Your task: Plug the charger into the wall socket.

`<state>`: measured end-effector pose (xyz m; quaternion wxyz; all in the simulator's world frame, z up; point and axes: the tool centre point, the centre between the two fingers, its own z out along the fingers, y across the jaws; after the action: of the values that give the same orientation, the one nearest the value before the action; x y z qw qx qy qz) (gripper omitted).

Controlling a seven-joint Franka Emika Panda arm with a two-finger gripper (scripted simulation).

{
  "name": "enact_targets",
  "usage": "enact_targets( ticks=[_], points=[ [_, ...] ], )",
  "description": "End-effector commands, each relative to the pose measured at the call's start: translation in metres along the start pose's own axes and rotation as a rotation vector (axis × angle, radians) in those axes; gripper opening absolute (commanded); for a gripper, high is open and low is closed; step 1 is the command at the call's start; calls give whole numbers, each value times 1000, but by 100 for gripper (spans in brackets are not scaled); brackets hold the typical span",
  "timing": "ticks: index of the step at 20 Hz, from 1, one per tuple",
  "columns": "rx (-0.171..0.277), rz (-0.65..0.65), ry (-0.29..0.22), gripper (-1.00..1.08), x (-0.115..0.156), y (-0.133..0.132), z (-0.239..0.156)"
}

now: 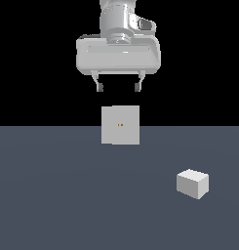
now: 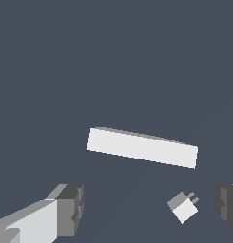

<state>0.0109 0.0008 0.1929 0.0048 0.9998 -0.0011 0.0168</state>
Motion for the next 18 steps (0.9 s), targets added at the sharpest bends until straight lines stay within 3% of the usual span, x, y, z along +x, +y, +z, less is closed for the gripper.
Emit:
enact_targets(
  ticks=[1, 10, 18],
  points=[
    [0, 0, 0, 100, 0, 0, 0],
    [-2, 83, -1, 100, -6, 14, 11],
    [-7, 296, -4, 100, -27, 49, 41]
  ],
)
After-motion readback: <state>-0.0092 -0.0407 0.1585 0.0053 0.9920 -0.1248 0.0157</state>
